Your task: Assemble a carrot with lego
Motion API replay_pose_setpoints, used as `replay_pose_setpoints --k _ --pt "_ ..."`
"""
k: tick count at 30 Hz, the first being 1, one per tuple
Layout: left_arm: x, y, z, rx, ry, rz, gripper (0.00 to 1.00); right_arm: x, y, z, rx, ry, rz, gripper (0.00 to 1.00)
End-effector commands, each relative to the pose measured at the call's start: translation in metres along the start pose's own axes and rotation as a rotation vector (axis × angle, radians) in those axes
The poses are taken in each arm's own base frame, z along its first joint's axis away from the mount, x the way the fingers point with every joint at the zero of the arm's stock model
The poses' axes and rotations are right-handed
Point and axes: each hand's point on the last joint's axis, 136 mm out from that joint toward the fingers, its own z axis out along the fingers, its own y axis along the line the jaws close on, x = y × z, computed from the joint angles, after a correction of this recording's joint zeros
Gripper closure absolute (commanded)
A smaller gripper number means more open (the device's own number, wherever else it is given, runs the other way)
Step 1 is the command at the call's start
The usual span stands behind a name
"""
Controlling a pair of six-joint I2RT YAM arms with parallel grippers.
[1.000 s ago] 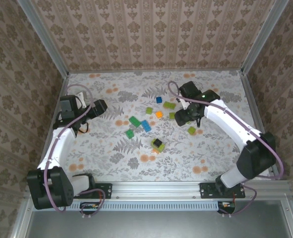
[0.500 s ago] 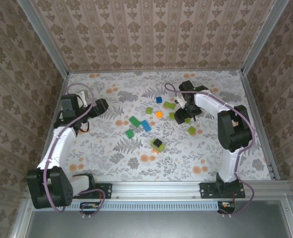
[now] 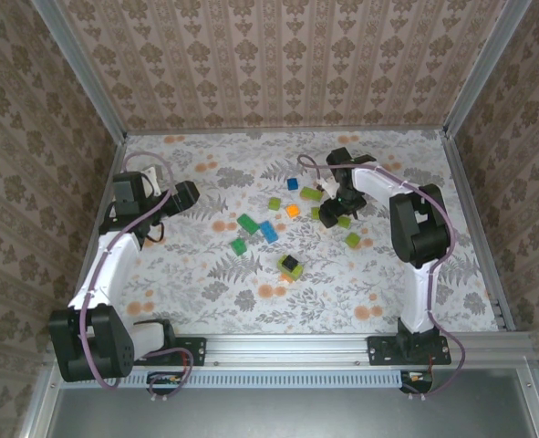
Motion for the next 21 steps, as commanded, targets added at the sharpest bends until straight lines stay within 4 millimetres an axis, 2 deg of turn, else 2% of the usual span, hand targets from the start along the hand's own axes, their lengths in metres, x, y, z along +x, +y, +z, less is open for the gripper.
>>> replay_pose_setpoints --k 1,21 --pt "-0.010 -0.006 -0.002 0.004 -0.014 0.034 0.00 -0.002 0.001 0.002 -0.023 0.008 -0.019 0.22" --pt "-0.009 -0.007 -0.003 0.002 -0.014 0.036 0.00 0.013 0.009 0.013 -0.060 0.077 0.024 0.55"
